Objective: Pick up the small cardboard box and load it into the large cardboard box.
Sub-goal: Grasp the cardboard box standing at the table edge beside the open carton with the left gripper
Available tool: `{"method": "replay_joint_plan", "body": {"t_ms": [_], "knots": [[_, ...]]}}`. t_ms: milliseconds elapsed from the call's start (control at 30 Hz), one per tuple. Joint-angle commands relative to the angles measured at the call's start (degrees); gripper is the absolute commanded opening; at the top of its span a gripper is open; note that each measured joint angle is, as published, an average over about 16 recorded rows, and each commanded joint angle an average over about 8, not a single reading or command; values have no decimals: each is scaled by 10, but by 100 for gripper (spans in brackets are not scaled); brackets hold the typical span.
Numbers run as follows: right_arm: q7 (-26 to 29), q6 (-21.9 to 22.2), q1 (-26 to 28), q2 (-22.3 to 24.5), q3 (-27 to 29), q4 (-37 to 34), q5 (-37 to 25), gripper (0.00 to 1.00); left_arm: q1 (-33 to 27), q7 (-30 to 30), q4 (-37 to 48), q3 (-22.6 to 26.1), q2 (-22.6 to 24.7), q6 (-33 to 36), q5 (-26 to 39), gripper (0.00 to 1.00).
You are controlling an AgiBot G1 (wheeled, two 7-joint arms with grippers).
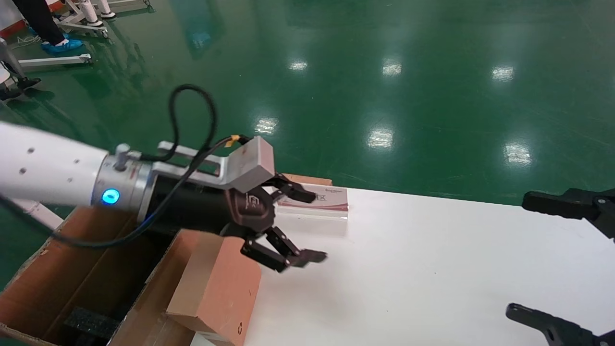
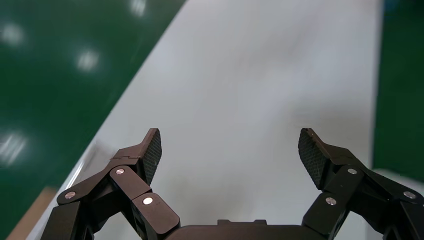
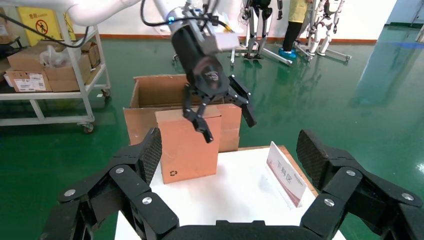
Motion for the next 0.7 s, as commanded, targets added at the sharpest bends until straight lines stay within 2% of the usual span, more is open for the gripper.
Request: {"method": "replay_joint_plan", "body": {"t_ms": [33, 233, 367, 533, 700], "knots": [[0, 0, 0, 0, 0, 0, 0, 100, -36, -37, -2, 22, 6, 10, 53, 100], [0, 0, 0, 0, 0, 0, 0, 100, -123, -160, -3, 91, 43, 51, 188, 100], [0, 0, 0, 0, -1, 0, 0, 100, -166, -235, -3, 144, 59, 63, 244, 100], [0, 0, 0, 0, -1, 0, 0, 100, -214, -294, -6, 191, 64, 62, 265, 100], [0, 0, 0, 0, -1, 0, 1, 100, -253, -333, -6, 234, 58, 67, 249, 100]]}}
